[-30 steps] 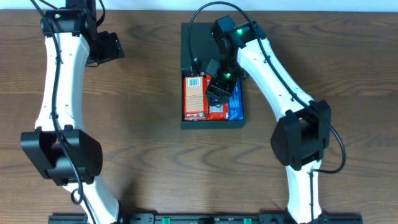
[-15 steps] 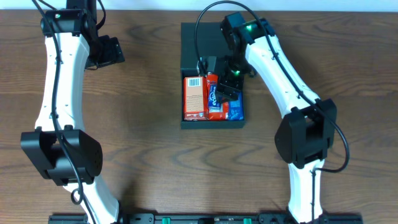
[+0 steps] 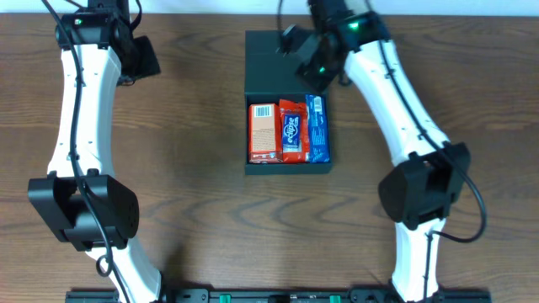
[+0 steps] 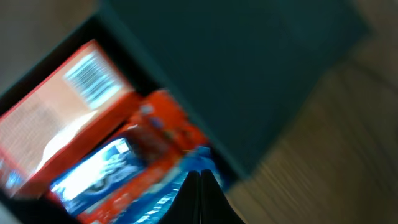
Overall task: Pack container
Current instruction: 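Withdraw right gripper and raise both grippers to the upright lid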
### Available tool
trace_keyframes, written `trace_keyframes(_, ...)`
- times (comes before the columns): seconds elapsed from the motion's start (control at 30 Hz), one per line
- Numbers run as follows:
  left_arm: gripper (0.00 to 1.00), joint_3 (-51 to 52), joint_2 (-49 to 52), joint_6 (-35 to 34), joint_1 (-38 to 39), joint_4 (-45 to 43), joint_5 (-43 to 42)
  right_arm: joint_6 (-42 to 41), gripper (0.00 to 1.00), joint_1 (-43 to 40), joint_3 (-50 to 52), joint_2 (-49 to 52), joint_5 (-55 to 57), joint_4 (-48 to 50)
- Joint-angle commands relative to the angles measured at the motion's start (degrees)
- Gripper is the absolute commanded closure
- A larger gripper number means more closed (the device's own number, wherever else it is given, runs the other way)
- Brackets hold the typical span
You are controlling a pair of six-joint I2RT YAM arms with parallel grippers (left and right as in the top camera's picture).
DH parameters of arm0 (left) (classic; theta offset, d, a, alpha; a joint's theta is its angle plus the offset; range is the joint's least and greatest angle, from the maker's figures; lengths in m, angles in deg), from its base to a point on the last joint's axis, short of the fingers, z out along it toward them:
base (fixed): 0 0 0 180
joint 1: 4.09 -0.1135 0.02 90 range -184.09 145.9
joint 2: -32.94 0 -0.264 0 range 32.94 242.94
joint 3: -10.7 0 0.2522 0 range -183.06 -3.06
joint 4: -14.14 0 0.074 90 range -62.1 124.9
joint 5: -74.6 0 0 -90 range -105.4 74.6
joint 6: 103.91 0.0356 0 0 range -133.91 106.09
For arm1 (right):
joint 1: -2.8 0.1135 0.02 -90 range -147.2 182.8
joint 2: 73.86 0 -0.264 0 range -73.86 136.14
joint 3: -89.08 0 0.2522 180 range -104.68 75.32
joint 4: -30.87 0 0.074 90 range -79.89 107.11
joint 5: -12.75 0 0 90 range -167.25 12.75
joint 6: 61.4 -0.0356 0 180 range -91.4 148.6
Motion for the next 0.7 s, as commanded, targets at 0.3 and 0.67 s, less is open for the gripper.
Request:
trace_keyframes(0.3,0.94,0.0,14.0,-3.7,6.6,-11.8,-26.6,-23.3,0.98,-14.7,4.9,3.8,-17.4,0.9)
trace_keyframes(0.67,0.94,0.0,18.7,-10.6,9.6,-13.1,-27.7,-25.2,0.99,-15.1,5.8,13.9,-23.8,3.5)
